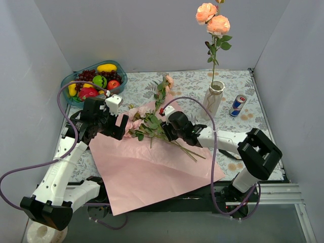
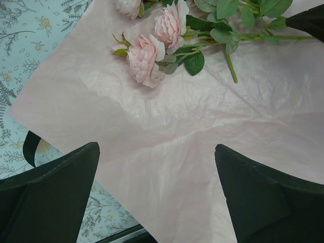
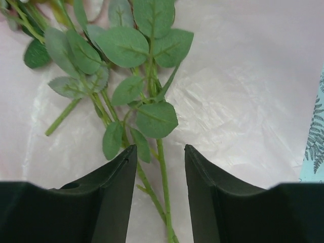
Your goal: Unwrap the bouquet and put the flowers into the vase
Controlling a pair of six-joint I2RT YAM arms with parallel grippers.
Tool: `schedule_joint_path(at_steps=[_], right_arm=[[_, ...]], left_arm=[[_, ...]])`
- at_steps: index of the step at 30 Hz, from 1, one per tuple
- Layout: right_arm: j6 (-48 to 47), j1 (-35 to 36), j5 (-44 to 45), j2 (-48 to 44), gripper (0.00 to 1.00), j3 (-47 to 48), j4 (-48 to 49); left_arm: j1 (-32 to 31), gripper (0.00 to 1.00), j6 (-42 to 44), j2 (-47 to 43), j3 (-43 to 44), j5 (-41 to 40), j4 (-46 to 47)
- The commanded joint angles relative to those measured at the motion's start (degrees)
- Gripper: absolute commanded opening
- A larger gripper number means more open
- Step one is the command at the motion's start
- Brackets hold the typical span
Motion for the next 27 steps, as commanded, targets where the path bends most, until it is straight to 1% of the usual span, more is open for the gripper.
schedule_joint_path(at_steps=[1,5,11,17,20,21,25,26,27], right_arm=[[-3.4,0.1,2.2,3.6,0.49,2.0,-2.1],[-3.1,-0.2,2.3,4.7,0.48,1.4,-2.3],[-3.4,-0.8,2.4,6.0,0.49,0.2,-0.4],[-5.9,-1.7,0.1,12.2,0.54,6.3,-0.3],[-5.7,-2.4,-1.6,15.9,0.54,8.6,-0.6],[-5.2,-2.4,-2.1,16.4,0.52,8.9,-0.7],[-2.9,-2.6,-3.4,16.0,0.33,7.3,0.8],[-2.6,-2.6,-3.1,15.6,0.25,6.9,0.9],[-2.3,-2.6,-2.6,14.3,0.23,6.5,0.9]], left_arm=[[0.0,0.98,-0.1,-0.6,1.1,0.5,0.2],[0.0,0.98,0.0,-0.8,0.5,0.3,0.3],[0.0,0.98,0.2,-0.7,-0.2,0.4,0.7],[0.0,0.98,0.3,-0.4,0.2,-0.1,0.5],[0.0,0.98,0.6,-0.3,0.6,-0.6,0.3],[0.0,0.98,0.6,-0.4,0.8,-0.6,0.1],[0.0,0.98,0.9,-0.3,0.6,-0.7,0.1],[0.0,0.98,0.9,-0.3,0.5,-0.5,0.2],[0.0,0.98,0.8,-0.3,0.4,-0.2,0.3]])
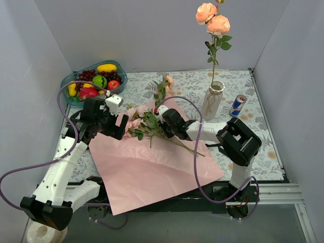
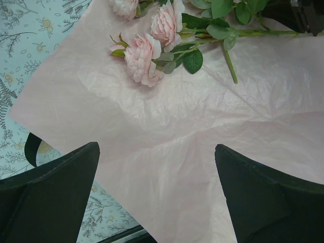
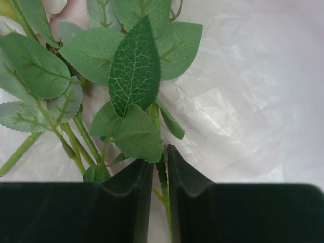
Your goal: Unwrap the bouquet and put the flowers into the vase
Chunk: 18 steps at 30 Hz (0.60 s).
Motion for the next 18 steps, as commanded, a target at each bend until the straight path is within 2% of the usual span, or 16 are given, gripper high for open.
schedule_joint_path(at_steps=[1,8,14,18], right_arm=[[1.7,-0.3,1.2,-1.9,0.21,-1.5,0.1],[-1.1,-0.3,9.3,-12.7,0.17,-1.6,-4.0],[-2.3,-0.3,14.5,-19.5,0.09,0.9,-3.6],[-6.9,-0.3,17.0,-23.8,0.05,2.2,-1.4]], left_arm=[[0.0,0.98,0.4,-0.1,0.4,0.1,0.2],[0.0,0.98,-0.2,0.4,1.0,1.2,0.4],[0.0,0.98,-0.4,0.3,1.5,1.6,-0.1],[0.0,0.98,-0.4,0.1,1.7,1.6,-0.3]])
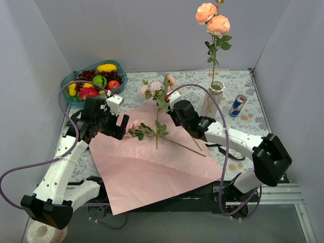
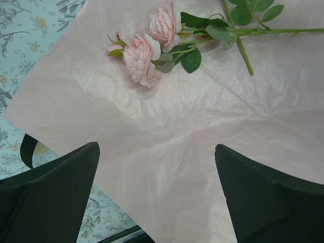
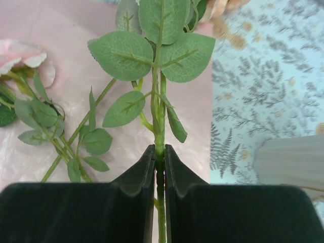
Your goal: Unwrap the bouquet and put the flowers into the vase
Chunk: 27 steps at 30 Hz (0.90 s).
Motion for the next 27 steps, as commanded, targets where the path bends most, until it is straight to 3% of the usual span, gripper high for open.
schedule_joint_path(at_steps=[1,6,8,12,17,20,24,27], right_arm=[[-5.0,-0.2,5.0,-6.2,0.02,4.0,4.1],[-10.2,0.3,3.3,-16.1,0.01,9.8,11.1],[-16.2,1.8,0.4,-21.7,0.01,9.9,17.0],[-24.7,2.2,-3.5,-29.4,0.01,7.5,37.1],[-39.2,-0.2,5.2,-29.4,0.01,3.8,56.3],[-36.5,-6.4,11.0,-26.0,0.01,4.3,61.6],[-23.4,-16.4,4.7,-25.7,0.01,0.2,66.1],[-22.5,-21.6,1.0,-23.3,0.01,-0.6,70.2]], left_arm=[[0.0,0.98,-0.3,-0.7,1.6,0.8,-0.2],[0.0,0.98,-0.2,-0.7,1.1,0.6,-0.1],[0.0,0.98,-0.1,-0.3,1.0,0.5,0.2],[0.0,0.98,0.0,-0.2,1.3,0.3,0.3],[0.0,0.98,-0.1,0.8,1.3,0.7,0.9],[0.0,0.98,-0.2,1.3,1.4,0.8,1.3],[0.0,0.98,-0.4,1.8,1.8,0.6,1.6],[0.0,0.98,0.1,1.5,1.6,0.6,1.8]])
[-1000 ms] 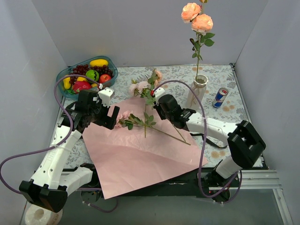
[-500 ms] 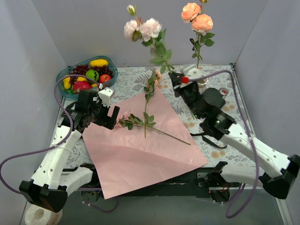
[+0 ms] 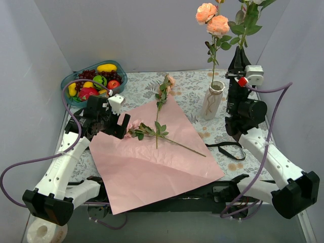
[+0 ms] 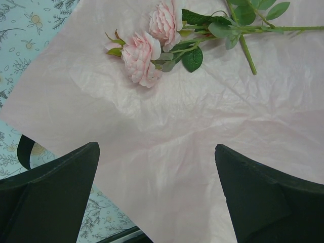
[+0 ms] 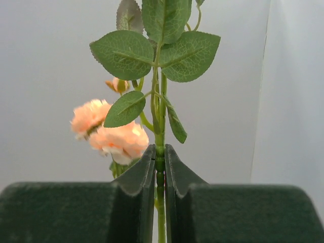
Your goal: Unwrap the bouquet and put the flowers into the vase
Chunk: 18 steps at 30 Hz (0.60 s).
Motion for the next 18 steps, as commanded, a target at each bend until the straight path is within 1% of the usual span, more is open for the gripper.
schedule_joint_path(at_steps=[1,3,8,10,12,16,18], right_arm=[[5.1,-5.5,-4.8,2.2,0.01,-0.9,11.0],[5.4,-6.5,-6.1,3.9,0.01,-0.8,12.9],[11.9,-9.2,-9.3,6.2,0.01,-1.7,16.8],[12.8,-9.4,-10.9,6.9,0.01,-2.1,19.5],[14.5,-9.7,-11.1,7.8,0.01,-3.4,21.7],[18.2,-10.8,-11.1,10.2,0.01,-6.2,29.2],[19.0,-11.5,-11.1,11.3,0.01,-7.2,31.2]], left_arm=[[0.0,0.98,0.2,-0.7,1.7,0.5,1.3],[0.0,0.98,0.7,-0.4,2.0,0.6,1.3],[0.0,0.98,1.0,1.6,3.2,1.3,1.5],[0.0,0.98,1.2,2.1,3.7,1.5,1.5],[0.0,0.98,1.5,2.2,3.7,1.8,1.7],[0.0,0.98,2.4,1.8,2.1,1.9,4.1],[0.0,0.98,3.0,2.4,0.9,2.2,5.1]])
